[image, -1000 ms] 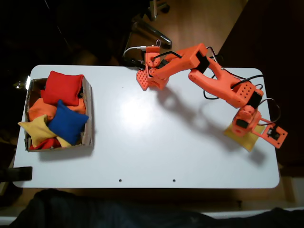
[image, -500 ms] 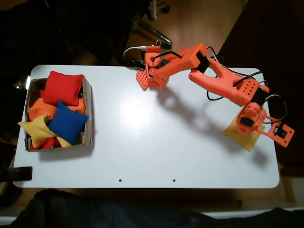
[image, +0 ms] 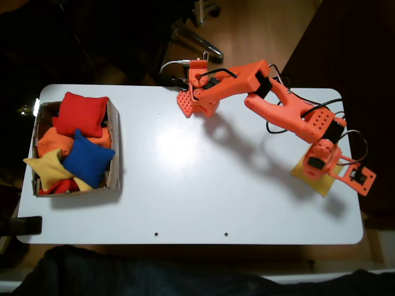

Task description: Grasp a bag and put it in the box.

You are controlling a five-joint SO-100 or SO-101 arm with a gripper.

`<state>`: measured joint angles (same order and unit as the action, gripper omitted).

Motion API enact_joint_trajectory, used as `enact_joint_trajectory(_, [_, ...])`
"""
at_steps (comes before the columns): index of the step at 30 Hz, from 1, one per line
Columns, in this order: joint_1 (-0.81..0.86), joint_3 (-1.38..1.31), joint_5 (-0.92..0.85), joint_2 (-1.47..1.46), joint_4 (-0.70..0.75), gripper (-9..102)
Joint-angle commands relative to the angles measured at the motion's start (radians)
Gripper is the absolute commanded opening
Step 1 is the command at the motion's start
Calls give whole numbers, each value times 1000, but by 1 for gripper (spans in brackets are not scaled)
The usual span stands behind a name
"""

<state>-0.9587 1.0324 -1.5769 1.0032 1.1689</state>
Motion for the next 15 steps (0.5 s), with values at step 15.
enact_joint_trajectory(15, [2, -48, -12, -9, -2, 78])
